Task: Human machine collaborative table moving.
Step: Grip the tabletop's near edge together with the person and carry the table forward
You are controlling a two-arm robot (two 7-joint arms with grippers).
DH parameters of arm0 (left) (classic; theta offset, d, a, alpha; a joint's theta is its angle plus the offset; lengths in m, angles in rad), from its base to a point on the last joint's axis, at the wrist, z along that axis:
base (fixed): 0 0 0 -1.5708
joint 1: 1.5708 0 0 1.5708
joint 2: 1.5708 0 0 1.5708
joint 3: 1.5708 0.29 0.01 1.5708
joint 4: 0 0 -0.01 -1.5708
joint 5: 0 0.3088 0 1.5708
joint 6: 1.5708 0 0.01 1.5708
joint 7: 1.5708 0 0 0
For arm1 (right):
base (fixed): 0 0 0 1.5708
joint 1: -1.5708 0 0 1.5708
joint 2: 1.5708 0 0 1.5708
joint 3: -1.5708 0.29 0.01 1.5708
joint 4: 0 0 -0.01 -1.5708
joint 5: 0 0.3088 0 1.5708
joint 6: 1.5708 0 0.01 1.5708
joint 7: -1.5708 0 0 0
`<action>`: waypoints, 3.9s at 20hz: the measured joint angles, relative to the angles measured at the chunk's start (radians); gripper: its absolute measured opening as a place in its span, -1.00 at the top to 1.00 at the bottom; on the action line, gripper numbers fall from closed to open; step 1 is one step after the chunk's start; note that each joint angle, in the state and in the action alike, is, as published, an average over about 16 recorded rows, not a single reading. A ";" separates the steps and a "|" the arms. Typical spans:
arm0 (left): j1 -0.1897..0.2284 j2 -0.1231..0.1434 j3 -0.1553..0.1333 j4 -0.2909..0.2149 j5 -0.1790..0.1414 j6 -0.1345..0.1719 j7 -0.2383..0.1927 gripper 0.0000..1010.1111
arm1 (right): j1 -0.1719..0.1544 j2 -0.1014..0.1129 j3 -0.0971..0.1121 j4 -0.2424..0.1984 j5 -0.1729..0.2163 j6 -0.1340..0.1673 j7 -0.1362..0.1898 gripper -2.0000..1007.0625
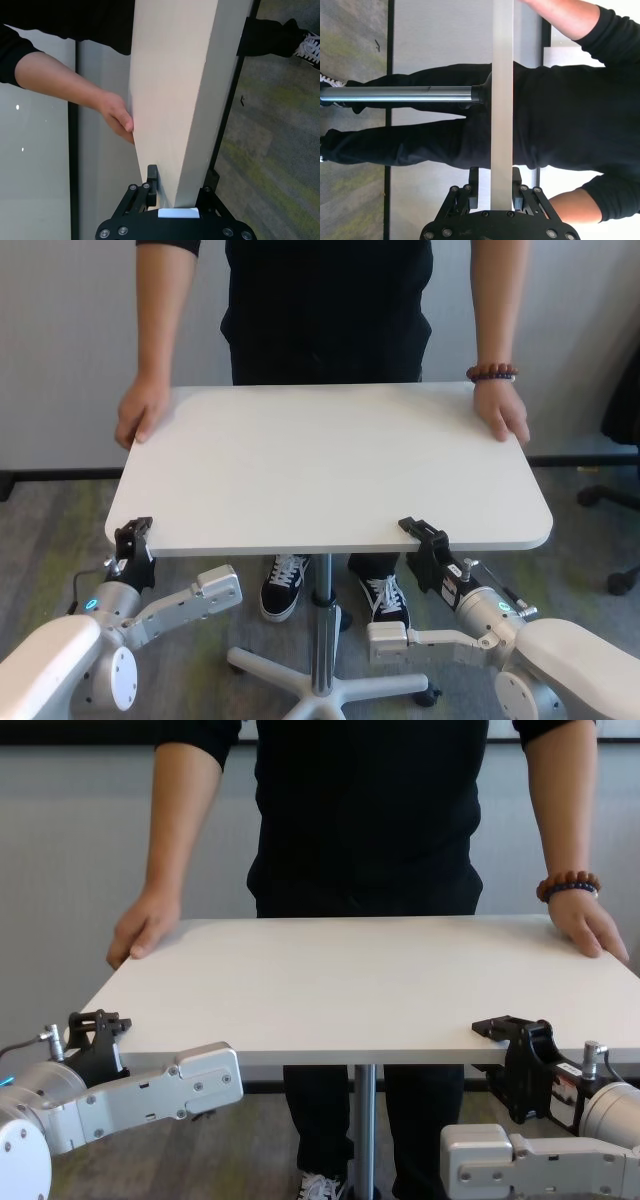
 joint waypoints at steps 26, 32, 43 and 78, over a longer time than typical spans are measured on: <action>0.001 0.001 -0.001 -0.003 -0.002 -0.002 -0.005 0.77 | 0.000 0.001 -0.001 0.000 -0.003 0.003 0.001 0.29; 0.001 0.001 -0.001 -0.003 -0.002 -0.002 -0.006 0.77 | 0.000 0.001 -0.001 0.000 -0.003 0.003 0.001 0.29; 0.001 0.001 -0.001 -0.003 -0.002 -0.002 -0.006 0.77 | 0.000 0.001 -0.001 0.000 -0.003 0.003 0.001 0.29; 0.016 0.006 0.000 -0.029 0.000 0.006 -0.020 -0.78 | -0.011 0.012 -0.001 -0.026 -0.004 0.004 -0.003 -0.99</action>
